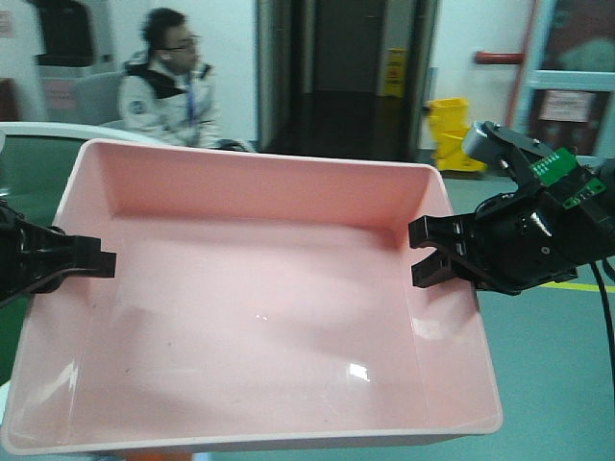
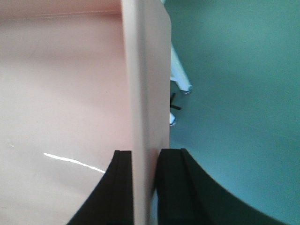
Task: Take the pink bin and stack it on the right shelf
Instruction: 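Hold the pink bin with both grippers while the base drives to the table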
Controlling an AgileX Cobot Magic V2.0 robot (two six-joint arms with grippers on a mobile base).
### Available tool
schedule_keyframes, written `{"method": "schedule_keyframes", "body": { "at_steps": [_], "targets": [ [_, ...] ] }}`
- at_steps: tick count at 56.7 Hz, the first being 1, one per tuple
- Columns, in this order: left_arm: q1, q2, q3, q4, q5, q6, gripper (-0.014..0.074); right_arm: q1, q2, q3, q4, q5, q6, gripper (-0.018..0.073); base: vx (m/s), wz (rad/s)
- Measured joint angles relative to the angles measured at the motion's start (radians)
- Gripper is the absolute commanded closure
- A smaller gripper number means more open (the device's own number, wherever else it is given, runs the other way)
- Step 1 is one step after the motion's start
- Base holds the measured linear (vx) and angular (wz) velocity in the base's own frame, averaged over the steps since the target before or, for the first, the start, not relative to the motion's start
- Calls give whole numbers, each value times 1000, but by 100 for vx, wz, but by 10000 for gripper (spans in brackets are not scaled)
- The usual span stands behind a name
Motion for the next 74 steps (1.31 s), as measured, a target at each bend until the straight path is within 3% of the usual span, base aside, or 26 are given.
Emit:
{"method": "schedule_keyframes", "body": {
  "at_steps": [39,74],
  "targets": [
    [0,0,0,0,3,0,601,0,0,0,-1,19,0,568,23,-59],
    [0,0,0,0,3,1,601,0,0,0,-1,21,0,568,39,-17]
  ]
}}
